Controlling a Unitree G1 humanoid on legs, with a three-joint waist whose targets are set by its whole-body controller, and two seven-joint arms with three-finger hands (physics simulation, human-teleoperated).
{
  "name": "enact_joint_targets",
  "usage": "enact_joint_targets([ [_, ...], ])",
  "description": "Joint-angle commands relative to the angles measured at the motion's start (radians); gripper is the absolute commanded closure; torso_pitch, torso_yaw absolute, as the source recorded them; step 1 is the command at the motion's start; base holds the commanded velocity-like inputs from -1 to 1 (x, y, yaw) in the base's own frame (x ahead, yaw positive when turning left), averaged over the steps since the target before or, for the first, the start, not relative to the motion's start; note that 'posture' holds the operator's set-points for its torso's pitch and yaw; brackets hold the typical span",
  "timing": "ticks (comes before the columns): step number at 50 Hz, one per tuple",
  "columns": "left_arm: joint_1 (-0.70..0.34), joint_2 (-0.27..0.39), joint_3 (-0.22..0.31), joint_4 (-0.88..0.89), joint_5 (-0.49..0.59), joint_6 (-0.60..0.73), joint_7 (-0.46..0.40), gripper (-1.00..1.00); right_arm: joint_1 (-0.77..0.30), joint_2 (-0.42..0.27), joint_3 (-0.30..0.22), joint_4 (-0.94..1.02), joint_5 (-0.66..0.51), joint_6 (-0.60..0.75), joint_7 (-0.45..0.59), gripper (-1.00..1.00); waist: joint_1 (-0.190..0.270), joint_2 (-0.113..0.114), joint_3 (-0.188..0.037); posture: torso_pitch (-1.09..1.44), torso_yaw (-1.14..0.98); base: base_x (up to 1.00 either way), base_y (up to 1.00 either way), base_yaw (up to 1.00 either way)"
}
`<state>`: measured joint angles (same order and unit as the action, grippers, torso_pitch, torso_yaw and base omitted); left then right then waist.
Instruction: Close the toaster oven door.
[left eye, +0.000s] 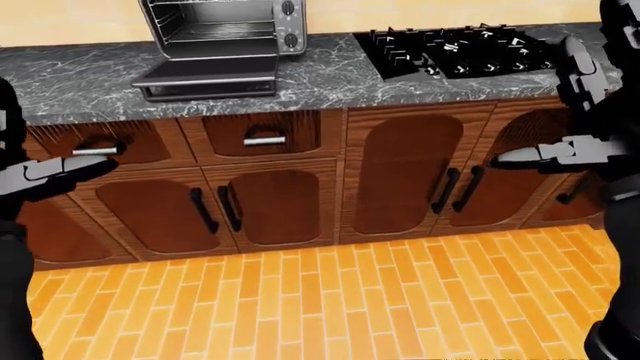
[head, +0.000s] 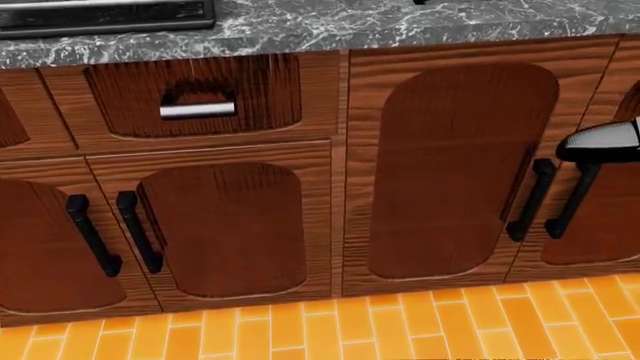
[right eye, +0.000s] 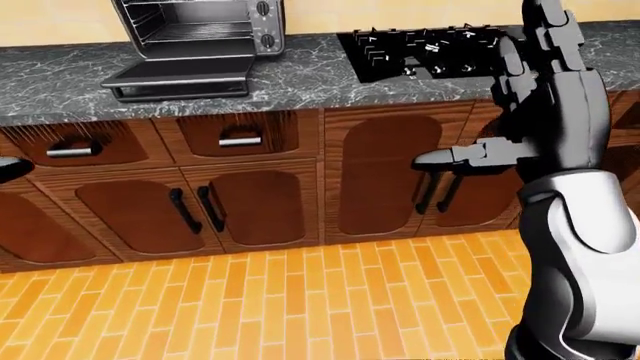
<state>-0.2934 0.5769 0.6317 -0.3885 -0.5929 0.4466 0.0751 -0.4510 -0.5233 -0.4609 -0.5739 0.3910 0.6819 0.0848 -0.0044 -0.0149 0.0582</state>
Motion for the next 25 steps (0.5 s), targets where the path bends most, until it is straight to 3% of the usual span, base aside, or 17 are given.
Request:
enact_joint_targets([
  [1,-0.022,0.03,0.028,-0.029,-0.003,-0.024,0.002,-1.0,-0.032,-0.017,-0.003,-0.03,0.006,-0.019,-0.003,-1.0,0.006,-0.021,-0.023,0.0,0.0,0.11,0.12,0.0],
  [3,-0.024,0.033,0.03,-0.03,-0.007,-0.021,0.004,-1.0,-0.036,-0.019,-0.006,-0.034,0.013,-0.015,-0.006,-1.0,0.0,-0.013,-0.031,0.0,0.0,0.11,0.14,0.0],
  [8,-0.024,0.033,0.027,-0.027,-0.007,-0.024,0.007,-1.0,-0.035,-0.024,-0.009,-0.035,0.023,-0.011,-0.009,-1.0,0.0,0.012,-0.015,0.0,0.0,0.09,0.22,0.0],
  [11,-0.024,0.038,0.033,-0.029,-0.013,-0.019,0.008,-1.0,-0.038,-0.03,-0.013,-0.038,0.03,-0.005,-0.013,-1.0,-0.007,0.064,-0.022,0.0,0.0,0.09,0.25,0.0],
  [12,-0.024,0.037,0.031,-0.027,-0.011,-0.022,0.008,-1.0,-0.04,-0.032,-0.012,-0.036,0.031,-0.005,-0.013,-1.0,-0.01,0.1,-0.033,0.0,0.0,0.09,0.26,0.0],
  [13,-0.024,0.036,0.03,-0.027,-0.011,-0.022,0.008,-1.0,-0.04,-0.033,-0.011,-0.035,0.031,-0.006,-0.014,-1.0,-0.014,0.12,-0.051,0.0,0.0,0.09,0.27,0.0],
  [14,-0.024,0.036,0.03,-0.027,-0.011,-0.022,0.008,-1.0,-0.04,-0.033,-0.011,-0.035,0.031,-0.006,-0.014,-1.0,-0.001,0.092,-0.03,0.0,0.0,0.09,0.27,0.0],
  [15,-0.023,0.037,0.03,-0.027,-0.01,-0.022,0.008,-1.0,-0.038,-0.034,-0.011,-0.037,0.031,-0.007,-0.013,-1.0,-0.004,0.096,-0.021,0.0,0.0,0.09,0.26,0.0],
  [22,-0.021,0.035,0.029,-0.028,-0.006,-0.026,0.007,-1.0,-0.035,-0.037,-0.014,-0.041,0.037,-0.004,-0.016,-1.0,0.002,0.02,-0.018,0.0,0.0,0.09,0.26,0.0],
  [25,-0.02,0.037,0.036,-0.032,-0.011,-0.022,0.007,-1.0,-0.036,-0.038,-0.013,-0.043,0.038,-0.002,-0.016,-1.0,0.007,-0.037,-0.026,0.0,0.0,0.08,0.27,0.0],
])
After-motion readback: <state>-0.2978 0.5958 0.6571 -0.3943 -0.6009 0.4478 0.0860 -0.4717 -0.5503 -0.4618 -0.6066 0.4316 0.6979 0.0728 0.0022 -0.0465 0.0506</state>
